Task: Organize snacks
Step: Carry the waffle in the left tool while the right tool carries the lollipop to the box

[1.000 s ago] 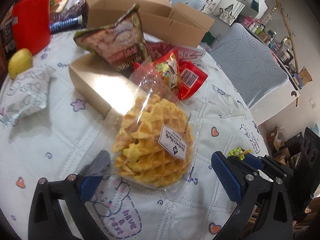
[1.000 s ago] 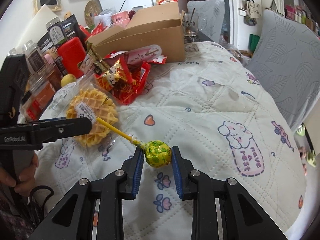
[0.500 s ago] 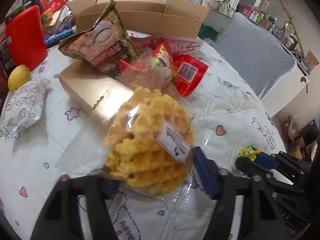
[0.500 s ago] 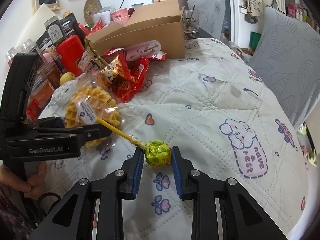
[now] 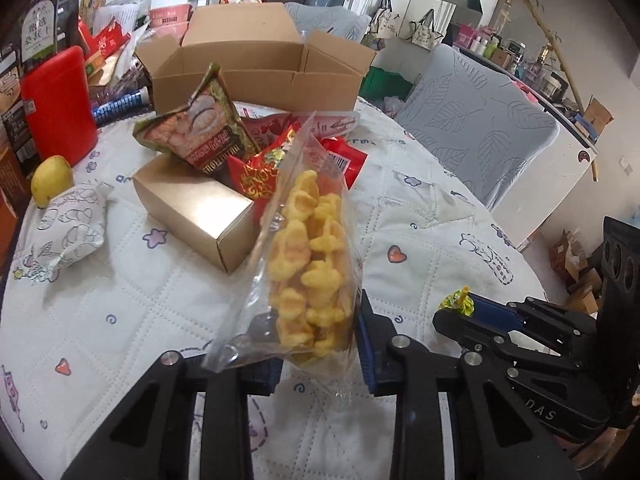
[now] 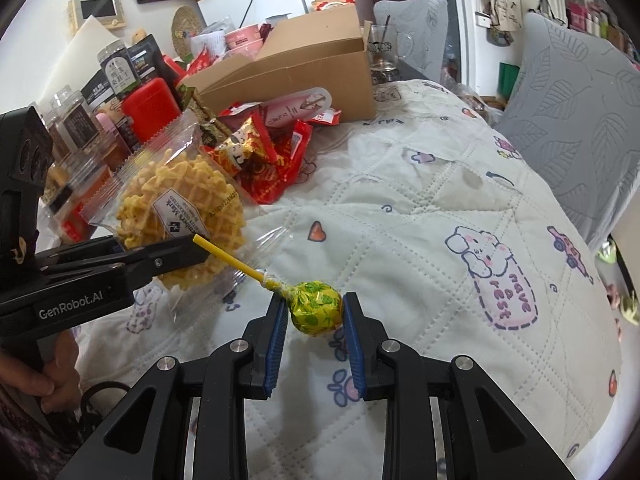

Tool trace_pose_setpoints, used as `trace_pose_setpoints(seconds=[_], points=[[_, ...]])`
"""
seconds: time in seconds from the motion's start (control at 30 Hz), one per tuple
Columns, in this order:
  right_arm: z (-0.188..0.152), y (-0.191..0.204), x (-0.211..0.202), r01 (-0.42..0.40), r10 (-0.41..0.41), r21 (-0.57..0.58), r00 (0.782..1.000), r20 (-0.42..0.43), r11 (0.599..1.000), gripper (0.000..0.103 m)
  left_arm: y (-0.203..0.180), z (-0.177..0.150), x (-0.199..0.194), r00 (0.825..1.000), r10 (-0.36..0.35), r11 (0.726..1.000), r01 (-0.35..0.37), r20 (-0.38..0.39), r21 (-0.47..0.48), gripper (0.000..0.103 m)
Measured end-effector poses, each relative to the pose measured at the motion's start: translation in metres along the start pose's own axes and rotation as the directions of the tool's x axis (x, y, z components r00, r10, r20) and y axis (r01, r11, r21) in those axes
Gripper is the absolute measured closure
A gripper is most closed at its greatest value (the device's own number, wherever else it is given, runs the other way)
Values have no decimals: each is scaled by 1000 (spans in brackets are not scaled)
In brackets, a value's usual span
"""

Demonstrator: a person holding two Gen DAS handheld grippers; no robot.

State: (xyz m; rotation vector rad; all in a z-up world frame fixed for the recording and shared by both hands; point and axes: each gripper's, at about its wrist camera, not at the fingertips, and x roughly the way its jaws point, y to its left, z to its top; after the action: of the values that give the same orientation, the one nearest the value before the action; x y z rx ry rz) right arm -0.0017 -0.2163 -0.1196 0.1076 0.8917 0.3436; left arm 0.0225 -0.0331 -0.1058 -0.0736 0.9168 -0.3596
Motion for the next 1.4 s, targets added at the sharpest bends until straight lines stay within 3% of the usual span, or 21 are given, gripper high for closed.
trace_pose_setpoints(seconds=[0.67, 1.07, 1.4], points=[[12, 42, -38, -60, 65, -40, 990, 125, 997, 75, -8, 2, -76, 981, 37, 999, -44, 190, 31, 75], [49, 56, -55, -58, 73, -75, 976, 206, 995, 75, -8, 34, -101, 957, 26, 996, -49, 289, 71, 75], [93, 55, -49, -40, 64, -100, 966, 249, 994, 75, 6, 78, -96, 943, 27, 995, -56, 333, 78, 75]])
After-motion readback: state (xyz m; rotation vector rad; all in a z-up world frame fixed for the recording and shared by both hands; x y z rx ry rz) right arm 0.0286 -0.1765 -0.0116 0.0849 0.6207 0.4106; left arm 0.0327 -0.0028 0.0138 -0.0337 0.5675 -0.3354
